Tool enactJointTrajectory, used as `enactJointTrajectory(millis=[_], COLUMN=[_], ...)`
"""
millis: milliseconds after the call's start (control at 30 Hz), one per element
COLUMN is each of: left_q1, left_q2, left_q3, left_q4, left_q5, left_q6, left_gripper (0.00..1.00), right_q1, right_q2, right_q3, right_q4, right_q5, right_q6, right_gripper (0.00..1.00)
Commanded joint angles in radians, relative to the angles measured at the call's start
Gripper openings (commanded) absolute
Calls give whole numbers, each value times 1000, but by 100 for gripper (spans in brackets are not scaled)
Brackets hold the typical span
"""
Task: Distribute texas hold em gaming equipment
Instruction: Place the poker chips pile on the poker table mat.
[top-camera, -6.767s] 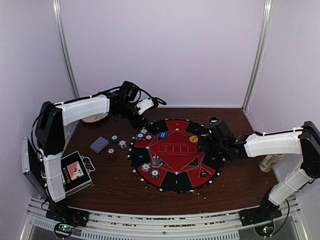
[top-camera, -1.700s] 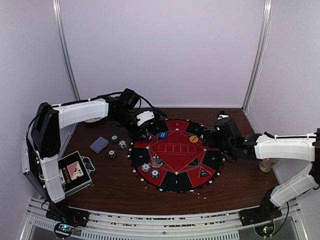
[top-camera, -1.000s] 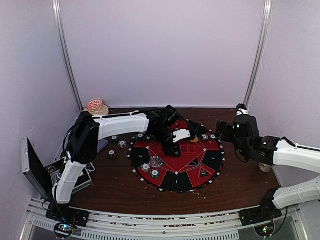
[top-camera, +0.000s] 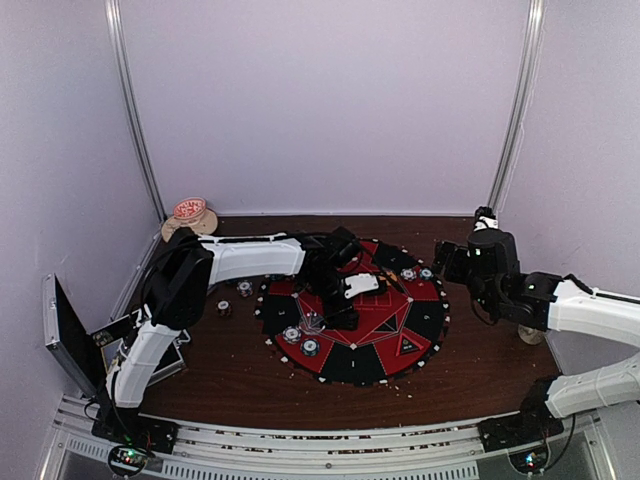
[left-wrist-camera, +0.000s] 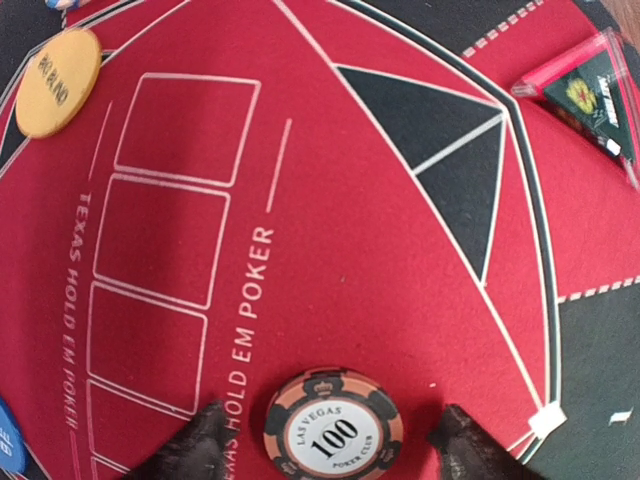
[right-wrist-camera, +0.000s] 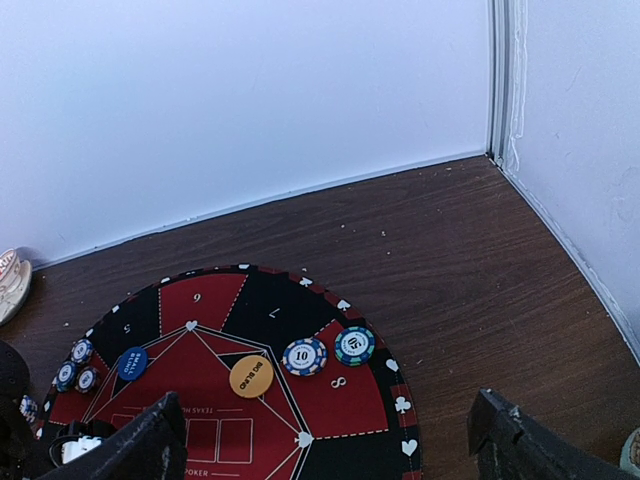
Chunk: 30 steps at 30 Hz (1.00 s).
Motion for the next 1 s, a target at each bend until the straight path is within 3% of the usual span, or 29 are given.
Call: enactJointTrajectory(millis=[0, 167, 400, 733, 967], left_q1=[-4, 6, 91, 384, 495], left_q2=[-19, -110, -325, -749, -959], left_q3=[4, 30, -54, -526, -864], left_q4=[14, 15, 18, 144, 280], left_q5=[-20, -50, -67, 8, 1], left_q6=[5, -7, -17, -34, -2], left_gripper=[82, 98, 98, 98, 98], right_q1=[-3, -2, -1, 110, 180], right_q2=[6, 23, 94, 402, 627], right_q3=[-6, 1, 38, 223, 348], right_q4=[2, 2, -2, -66, -80], right_q5=[2, -14, -117, -301, -403], right_q6=[-10, -17, -31, -10, 13], right_gripper=[100, 100, 100, 100, 100])
